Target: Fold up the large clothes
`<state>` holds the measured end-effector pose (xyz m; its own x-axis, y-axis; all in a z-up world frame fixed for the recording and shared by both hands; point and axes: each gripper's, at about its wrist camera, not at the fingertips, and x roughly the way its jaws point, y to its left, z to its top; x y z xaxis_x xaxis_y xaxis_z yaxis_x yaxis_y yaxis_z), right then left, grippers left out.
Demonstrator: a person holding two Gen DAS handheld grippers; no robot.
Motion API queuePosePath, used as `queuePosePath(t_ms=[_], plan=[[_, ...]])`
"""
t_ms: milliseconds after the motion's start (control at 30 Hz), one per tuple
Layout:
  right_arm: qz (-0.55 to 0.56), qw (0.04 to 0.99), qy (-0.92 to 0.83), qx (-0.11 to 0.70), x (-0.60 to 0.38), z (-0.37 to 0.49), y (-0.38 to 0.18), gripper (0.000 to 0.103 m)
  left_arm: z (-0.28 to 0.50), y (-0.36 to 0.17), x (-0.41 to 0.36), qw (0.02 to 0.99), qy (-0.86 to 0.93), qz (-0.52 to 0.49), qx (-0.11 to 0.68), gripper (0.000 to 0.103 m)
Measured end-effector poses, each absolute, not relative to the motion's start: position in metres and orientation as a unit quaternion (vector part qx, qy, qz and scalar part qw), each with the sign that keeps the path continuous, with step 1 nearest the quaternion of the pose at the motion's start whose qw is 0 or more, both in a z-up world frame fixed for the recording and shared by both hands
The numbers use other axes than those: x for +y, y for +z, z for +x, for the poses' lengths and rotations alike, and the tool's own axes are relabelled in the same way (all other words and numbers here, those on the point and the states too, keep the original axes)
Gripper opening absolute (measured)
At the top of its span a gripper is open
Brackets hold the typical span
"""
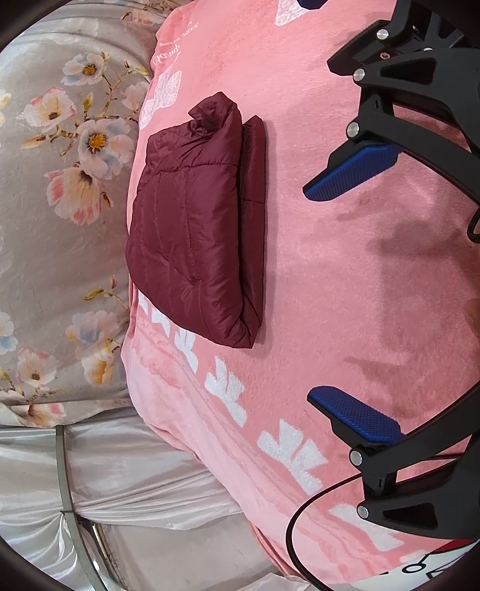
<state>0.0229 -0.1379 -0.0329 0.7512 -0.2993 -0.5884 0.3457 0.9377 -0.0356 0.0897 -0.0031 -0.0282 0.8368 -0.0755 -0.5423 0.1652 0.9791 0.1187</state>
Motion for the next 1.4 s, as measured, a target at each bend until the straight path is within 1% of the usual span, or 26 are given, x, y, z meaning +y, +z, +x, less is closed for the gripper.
queuePosePath(t_ms=[1400], plan=[[0.036, 0.935, -0.173, 0.306, -0.1367, 0.0228, -0.0322, 0.086, 0.0887, -0.0283, 0.0008, 0.956, -0.062, 0.079, 0.274, 0.098]])
